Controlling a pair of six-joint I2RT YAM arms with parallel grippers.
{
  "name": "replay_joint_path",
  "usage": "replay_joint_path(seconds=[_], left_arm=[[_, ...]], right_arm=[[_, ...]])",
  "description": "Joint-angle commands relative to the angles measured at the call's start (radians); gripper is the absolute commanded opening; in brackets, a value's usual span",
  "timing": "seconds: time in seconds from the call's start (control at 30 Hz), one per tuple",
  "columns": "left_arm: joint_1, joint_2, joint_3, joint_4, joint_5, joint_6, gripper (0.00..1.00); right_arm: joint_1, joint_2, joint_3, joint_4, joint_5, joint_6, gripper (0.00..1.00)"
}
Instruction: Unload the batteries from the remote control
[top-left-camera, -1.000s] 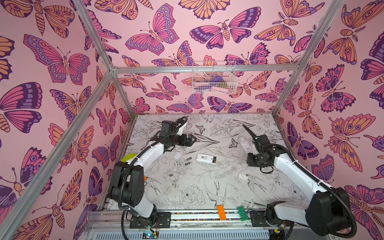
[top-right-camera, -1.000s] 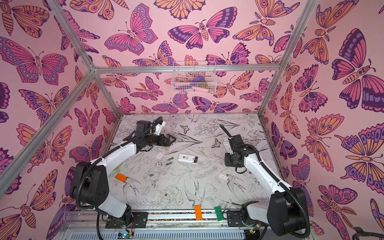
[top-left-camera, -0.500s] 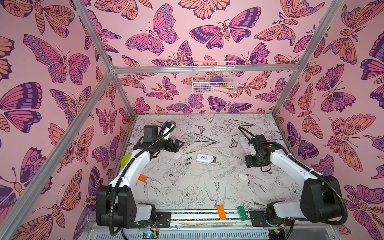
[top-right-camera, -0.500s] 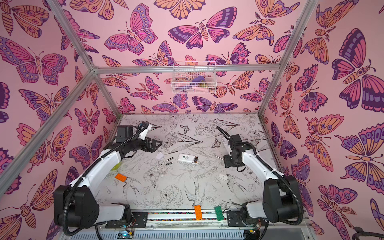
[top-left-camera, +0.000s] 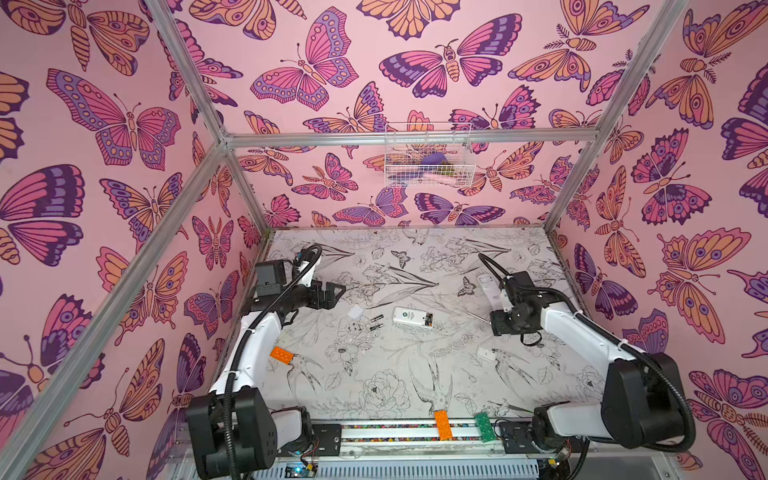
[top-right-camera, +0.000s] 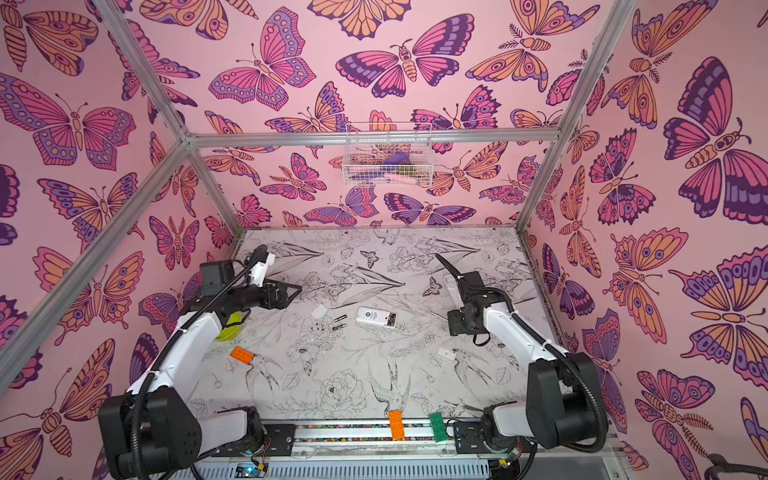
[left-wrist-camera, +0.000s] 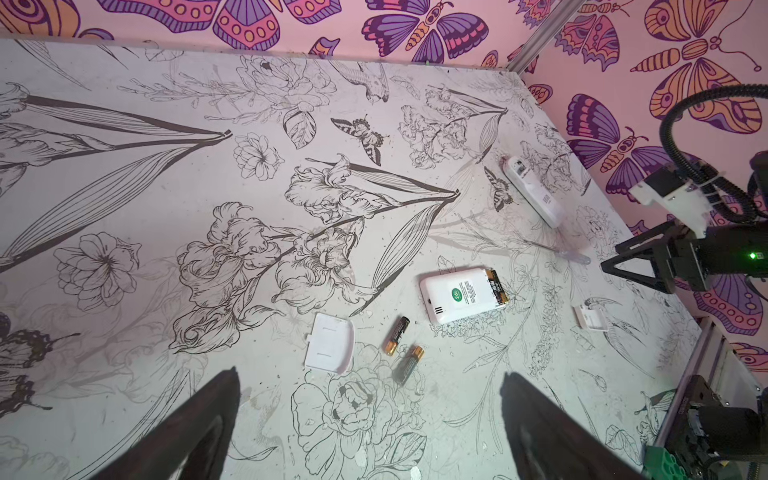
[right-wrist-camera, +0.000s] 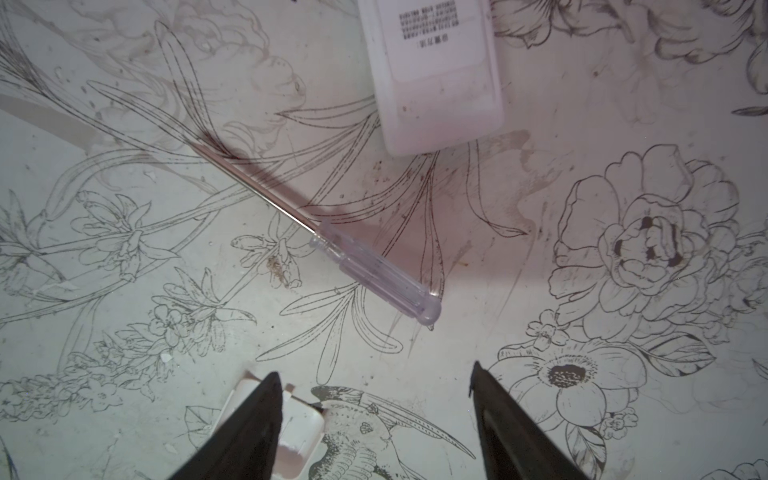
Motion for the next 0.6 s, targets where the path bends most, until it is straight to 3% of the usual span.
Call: replay_joint_path(seconds=[0.0, 0.2, 0.3, 0.57], left_arm=[[-0.009, 0.005, -0.014, 0.018, 0.008, 0.017, 0.99], [0.002, -0.086, -0.087, 0.040, 0.014, -0.015, 1.00], [0.020, -0.122, -0.110, 0.058, 0.029, -0.039, 1.00], [0.036, -0.207, -0.146, 0.080, 0.044, -0.067, 1.00]], right_arm=[[0.004, 0.041, 0.039, -0.016, -0.066, 0.040, 0.73], [0.004, 0.091, 0.050, -0.016, -0.062, 0.036, 0.73], [0.004, 0.064, 0.046, -0.011, -0.020, 0.001, 0.73], [0.000, 0.087, 0.081, -0.020, -0.069, -0.118, 0.74]])
